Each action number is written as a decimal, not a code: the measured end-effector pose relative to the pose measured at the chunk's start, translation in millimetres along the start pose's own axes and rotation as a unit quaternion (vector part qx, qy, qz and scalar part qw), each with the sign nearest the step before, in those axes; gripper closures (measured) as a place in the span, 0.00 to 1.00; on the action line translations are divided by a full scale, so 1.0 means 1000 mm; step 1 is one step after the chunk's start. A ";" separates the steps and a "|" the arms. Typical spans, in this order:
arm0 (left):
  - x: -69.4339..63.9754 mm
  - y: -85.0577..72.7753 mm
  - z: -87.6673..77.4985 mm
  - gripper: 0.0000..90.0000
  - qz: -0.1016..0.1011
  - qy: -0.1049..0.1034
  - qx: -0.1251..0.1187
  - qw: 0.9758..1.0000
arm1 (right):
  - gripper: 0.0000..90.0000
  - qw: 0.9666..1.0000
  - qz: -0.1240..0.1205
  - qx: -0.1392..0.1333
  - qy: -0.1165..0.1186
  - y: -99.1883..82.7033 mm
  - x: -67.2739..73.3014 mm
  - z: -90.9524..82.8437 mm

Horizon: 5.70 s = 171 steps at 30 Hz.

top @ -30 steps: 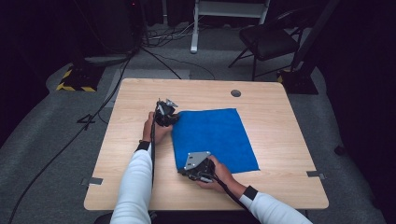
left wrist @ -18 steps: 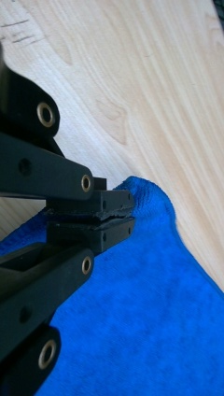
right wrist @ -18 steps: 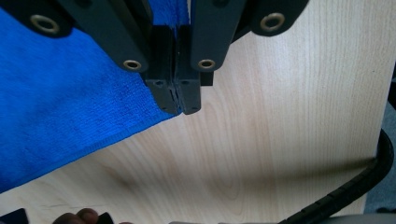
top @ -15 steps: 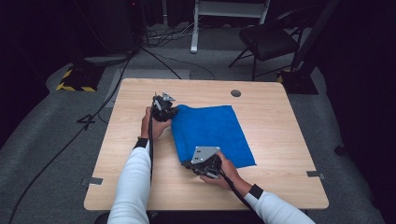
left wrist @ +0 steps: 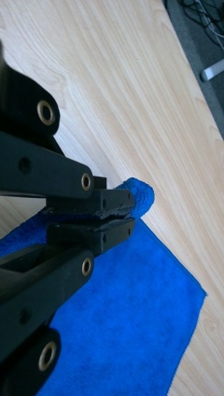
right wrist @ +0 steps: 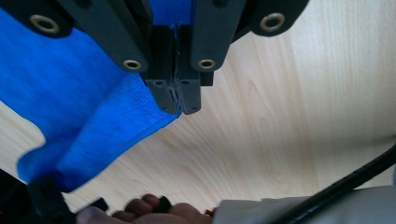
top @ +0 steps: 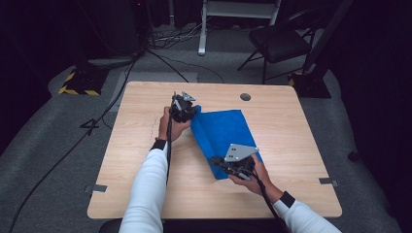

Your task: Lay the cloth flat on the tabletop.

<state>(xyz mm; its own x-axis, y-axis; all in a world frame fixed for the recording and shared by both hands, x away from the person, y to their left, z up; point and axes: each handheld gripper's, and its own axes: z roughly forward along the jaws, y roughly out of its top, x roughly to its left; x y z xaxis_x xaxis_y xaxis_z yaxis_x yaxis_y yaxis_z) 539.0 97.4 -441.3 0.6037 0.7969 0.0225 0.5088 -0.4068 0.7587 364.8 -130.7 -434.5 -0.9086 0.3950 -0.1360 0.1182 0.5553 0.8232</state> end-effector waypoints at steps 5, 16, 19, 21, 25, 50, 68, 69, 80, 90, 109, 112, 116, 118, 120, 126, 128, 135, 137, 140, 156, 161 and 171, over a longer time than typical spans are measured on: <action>-0.008 0.004 0.005 0.94 -0.001 -0.002 -0.003 1.000 | 0.98 1.000 0.016 -0.002 -0.008 -0.011 -0.010 -0.012; -0.021 0.022 0.009 0.93 -0.002 0.003 -0.018 1.000 | 0.98 0.999 0.020 0.002 -0.031 -0.026 -0.019 -0.034; -0.026 0.025 0.010 0.93 0.005 0.002 -0.016 1.000 | 0.98 0.999 0.022 0.000 -0.036 -0.030 -0.021 -0.042; -0.028 0.028 0.011 0.93 0.006 0.001 -0.016 1.000 | 0.98 0.999 0.024 0.002 -0.040 -0.033 -0.023 -0.046; -0.035 0.035 0.015 0.92 0.013 0.000 -0.016 1.000 | 0.98 0.998 0.028 0.007 -0.050 -0.040 -0.025 -0.054; -0.083 0.064 0.058 0.88 0.050 -0.001 0.003 0.999 | 0.98 0.995 0.046 0.042 -0.082 -0.076 -0.038 -0.076; -0.101 0.064 0.087 0.79 0.041 0.022 0.010 0.999 | 0.98 0.992 0.053 0.076 -0.087 -0.094 -0.044 -0.076; -0.102 0.064 0.088 0.79 0.041 0.023 0.011 0.999 | 0.98 0.992 0.052 0.080 -0.087 -0.095 -0.045 -0.076; -0.104 0.068 0.092 0.62 0.021 0.032 -0.001 0.999 | 0.97 0.988 0.062 0.103 -0.099 -0.108 -0.054 -0.077; -0.103 0.073 0.082 0.37 0.018 0.034 -0.027 0.999 | 0.85 0.983 0.083 0.116 -0.112 -0.113 -0.059 -0.075; -0.116 0.035 0.042 0.23 0.081 -0.025 -0.009 0.996 | 0.44 0.977 0.132 0.115 -0.123 -0.122 -0.075 -0.094; -0.123 0.024 0.032 0.22 0.100 -0.038 -0.002 0.994 | 0.45 0.975 0.142 0.106 -0.134 -0.124 -0.081 -0.103; -0.137 0.007 0.018 0.23 0.133 -0.058 0.004 0.989 | 0.46 0.973 0.141 0.102 -0.153 -0.126 -0.087 -0.105; -0.145 -0.002 0.012 0.23 0.145 -0.070 0.010 0.987 | 0.46 0.974 0.136 0.099 -0.151 -0.126 -0.088 -0.103; -0.152 -0.010 0.007 0.23 0.157 -0.079 0.011 0.984 | 0.46 0.975 0.130 0.101 -0.151 -0.127 -0.090 -0.099; -0.171 -0.032 -0.003 0.23 0.187 -0.106 0.029 0.976 | 0.45 0.979 0.120 0.108 -0.129 -0.124 -0.093 -0.083; -0.176 -0.038 -0.003 0.23 0.196 -0.112 0.034 0.974 | 0.45 0.979 0.120 0.109 -0.121 -0.125 -0.093 -0.079; -0.172 -0.055 0.003 0.25 0.198 -0.107 0.061 0.973 | 0.44 0.981 0.108 0.128 -0.099 -0.124 -0.089 -0.065; -0.168 -0.057 0.003 0.25 0.189 -0.110 0.061 0.974 | 0.44 0.982 0.103 0.129 -0.097 -0.123 -0.087 -0.062; -0.163 -0.059 0.001 0.25 0.188 -0.113 0.060 0.974 | 0.45 0.982 0.104 0.126 -0.093 -0.121 -0.086 -0.058; -0.140 -0.080 -0.024 0.25 0.176 -0.102 0.070 0.977 | 0.45 0.987 0.089 0.120 -0.062 -0.104 -0.063 -0.037; -0.133 -0.088 -0.034 0.25 0.177 -0.096 0.075 0.977 | 0.45 0.988 0.080 0.119 -0.051 -0.097 -0.054 -0.028; -0.120 -0.103 -0.050 0.25 0.168 -0.096 0.074 0.978 | 0.44 0.990 0.078 0.114 -0.031 -0.088 -0.044 -0.015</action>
<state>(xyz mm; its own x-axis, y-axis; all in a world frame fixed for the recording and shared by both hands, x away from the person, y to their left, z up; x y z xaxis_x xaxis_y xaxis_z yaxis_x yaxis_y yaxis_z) 383.6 65.8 -489.9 0.8488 0.5145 0.1222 0.3358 -0.7029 0.6270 388.1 -207.4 -492.6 -0.8464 0.5294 -0.0575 0.3483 0.6321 0.6922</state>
